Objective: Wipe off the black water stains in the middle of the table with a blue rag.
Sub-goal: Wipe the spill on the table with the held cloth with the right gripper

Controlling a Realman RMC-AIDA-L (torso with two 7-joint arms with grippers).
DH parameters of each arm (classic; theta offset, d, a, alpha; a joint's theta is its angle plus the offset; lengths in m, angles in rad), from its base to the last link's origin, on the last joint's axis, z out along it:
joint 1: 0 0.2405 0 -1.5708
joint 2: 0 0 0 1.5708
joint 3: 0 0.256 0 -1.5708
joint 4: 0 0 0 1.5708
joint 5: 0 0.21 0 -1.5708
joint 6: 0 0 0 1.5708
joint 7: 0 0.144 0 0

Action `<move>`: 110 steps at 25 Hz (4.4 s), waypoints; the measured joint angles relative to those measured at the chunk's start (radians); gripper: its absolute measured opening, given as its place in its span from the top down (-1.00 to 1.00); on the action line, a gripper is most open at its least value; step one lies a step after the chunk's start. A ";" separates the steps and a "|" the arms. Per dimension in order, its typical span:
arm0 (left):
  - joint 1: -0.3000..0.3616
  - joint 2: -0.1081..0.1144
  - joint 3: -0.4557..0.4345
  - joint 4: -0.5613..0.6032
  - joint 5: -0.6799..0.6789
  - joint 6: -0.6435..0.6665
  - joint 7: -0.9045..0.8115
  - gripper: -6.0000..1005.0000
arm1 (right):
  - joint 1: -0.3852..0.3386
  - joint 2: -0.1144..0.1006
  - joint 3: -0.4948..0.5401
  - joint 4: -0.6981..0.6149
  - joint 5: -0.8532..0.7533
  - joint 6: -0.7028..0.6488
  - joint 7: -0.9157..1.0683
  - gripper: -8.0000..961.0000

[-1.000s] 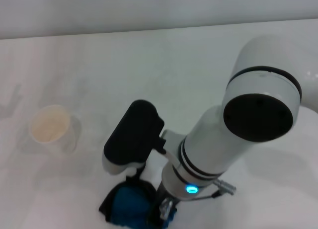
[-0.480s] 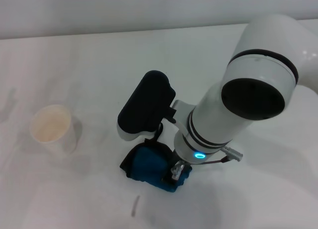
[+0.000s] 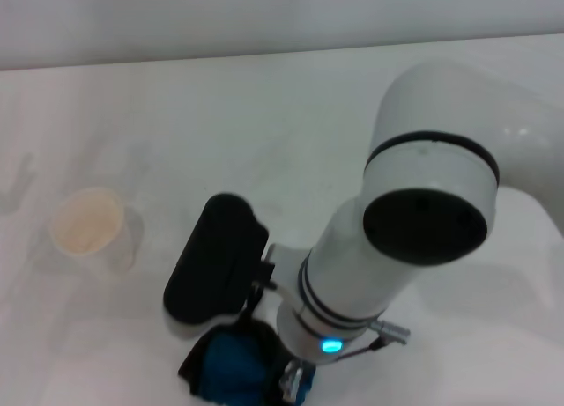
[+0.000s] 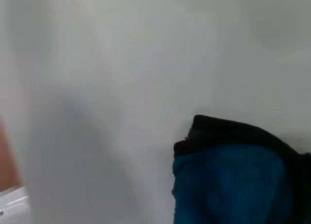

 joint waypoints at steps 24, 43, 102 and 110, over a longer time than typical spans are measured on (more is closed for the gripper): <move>0.007 0.001 0.000 -0.002 0.000 0.000 0.000 -0.75 | -0.008 0.000 0.059 -0.012 -0.235 0.073 0.046 0.82; -0.009 0.003 0.000 -0.003 -0.001 0.000 0.000 -0.75 | 0.021 0.000 -0.025 -0.182 -0.146 0.141 0.077 0.82; 0.003 0.002 -0.006 -0.003 -0.002 0.005 0.001 -0.75 | 0.001 0.000 0.221 0.135 -0.392 0.043 0.054 0.82; -0.001 0.003 -0.007 -0.003 -0.003 0.000 0.001 -0.75 | -0.073 -0.007 0.387 0.130 -0.481 0.112 0.070 0.82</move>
